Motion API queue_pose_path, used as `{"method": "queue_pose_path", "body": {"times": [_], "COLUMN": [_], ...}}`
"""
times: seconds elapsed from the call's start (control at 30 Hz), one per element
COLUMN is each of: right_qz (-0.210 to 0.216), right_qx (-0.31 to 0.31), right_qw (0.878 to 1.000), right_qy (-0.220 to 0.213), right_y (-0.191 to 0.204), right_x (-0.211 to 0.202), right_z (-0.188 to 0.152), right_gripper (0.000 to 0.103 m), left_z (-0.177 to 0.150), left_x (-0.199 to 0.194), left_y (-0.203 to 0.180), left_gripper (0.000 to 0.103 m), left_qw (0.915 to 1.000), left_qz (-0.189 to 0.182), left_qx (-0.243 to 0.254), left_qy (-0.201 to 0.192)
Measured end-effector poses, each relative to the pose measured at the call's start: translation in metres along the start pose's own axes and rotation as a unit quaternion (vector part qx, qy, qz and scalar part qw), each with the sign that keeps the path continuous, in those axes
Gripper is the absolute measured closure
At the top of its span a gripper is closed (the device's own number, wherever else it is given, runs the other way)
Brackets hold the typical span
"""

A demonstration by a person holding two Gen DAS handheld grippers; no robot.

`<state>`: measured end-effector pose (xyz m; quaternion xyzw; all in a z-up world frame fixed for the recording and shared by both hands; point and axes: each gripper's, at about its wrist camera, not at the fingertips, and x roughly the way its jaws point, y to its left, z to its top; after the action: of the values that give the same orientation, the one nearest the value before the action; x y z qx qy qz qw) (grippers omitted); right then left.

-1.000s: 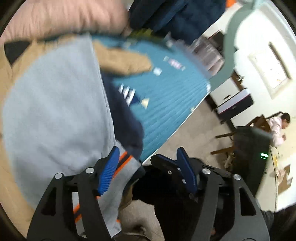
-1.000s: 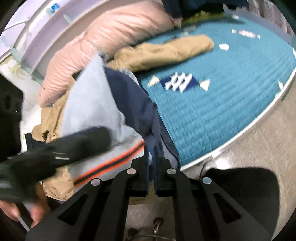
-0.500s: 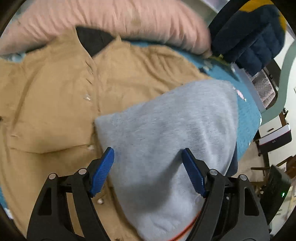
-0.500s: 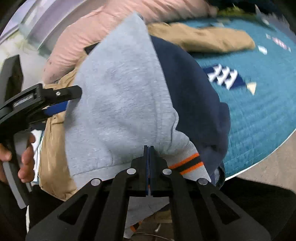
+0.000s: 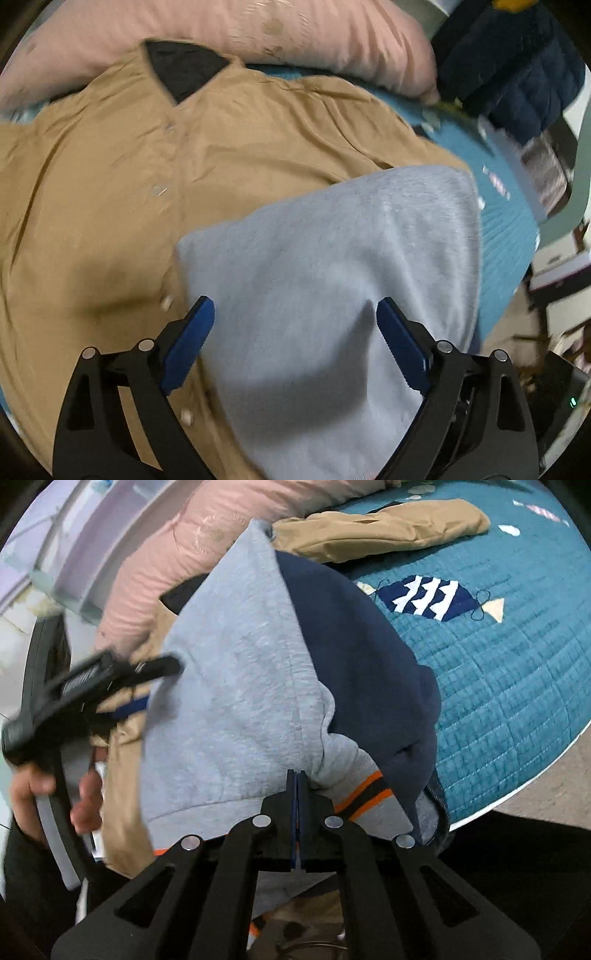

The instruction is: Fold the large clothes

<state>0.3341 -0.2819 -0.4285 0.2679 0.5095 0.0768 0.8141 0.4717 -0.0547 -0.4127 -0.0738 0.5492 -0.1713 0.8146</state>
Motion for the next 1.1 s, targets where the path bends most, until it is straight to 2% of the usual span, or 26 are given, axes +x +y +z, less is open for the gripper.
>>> {"method": "queue_pose_path", "body": {"times": [0.1,0.27,0.37,0.47,0.63,0.7,0.77,0.8,0.87,0.93,1.1], "right_qz": [0.010,0.023,0.034,0.054,0.078,0.079,0.082,0.083,0.090,0.099,0.127], "right_qx": [0.003,0.043,0.081,0.131,0.169,0.176,0.183,0.187,0.201,0.218,0.263], "right_qw": [1.000,0.997,0.995,0.989,0.982,0.981,0.980,0.979,0.975,0.971,0.956], "right_qy": [-0.018,-0.054,-0.051,-0.037,-0.018,-0.015,-0.015,-0.015,-0.015,-0.013,-0.004], "right_y": [0.000,-0.019,-0.032,-0.052,-0.067,-0.068,-0.070,-0.069,-0.071,-0.074,-0.075], "right_x": [-0.017,-0.048,-0.051,-0.050,-0.051,-0.051,-0.052,-0.052,-0.052,-0.051,-0.048], "right_z": [-0.006,-0.019,-0.024,-0.030,-0.034,-0.036,-0.039,-0.038,-0.039,-0.041,-0.049], "right_gripper": [0.096,0.095,0.091,0.088,0.080,0.077,0.076,0.075,0.070,0.067,0.062], "left_z": [-0.025,-0.078,-0.105,-0.118,-0.122,-0.123,-0.122,-0.121,-0.119,-0.114,-0.099], "left_x": [-0.021,-0.028,-0.024,-0.012,0.005,0.005,0.002,-0.002,-0.008,-0.018,-0.040], "left_y": [0.005,0.007,0.002,-0.001,-0.024,-0.024,-0.019,-0.016,-0.013,-0.012,-0.017], "left_gripper": [0.013,0.013,0.013,0.014,0.015,0.025,0.046,0.051,0.069,0.076,0.078], "left_qw": [0.9998,0.9967,0.9954,0.9897,0.9867,0.9874,0.9856,0.9850,0.9840,0.9821,0.9756], "left_qz": [-0.005,-0.047,-0.049,-0.073,-0.088,-0.082,-0.091,-0.096,-0.103,-0.119,-0.155], "left_qx": [-0.017,-0.060,-0.067,-0.093,-0.071,-0.078,-0.096,-0.099,-0.104,-0.112,-0.134], "left_qy": [-0.008,0.027,0.049,0.080,0.116,0.110,0.106,0.104,0.102,0.094,0.080]}}
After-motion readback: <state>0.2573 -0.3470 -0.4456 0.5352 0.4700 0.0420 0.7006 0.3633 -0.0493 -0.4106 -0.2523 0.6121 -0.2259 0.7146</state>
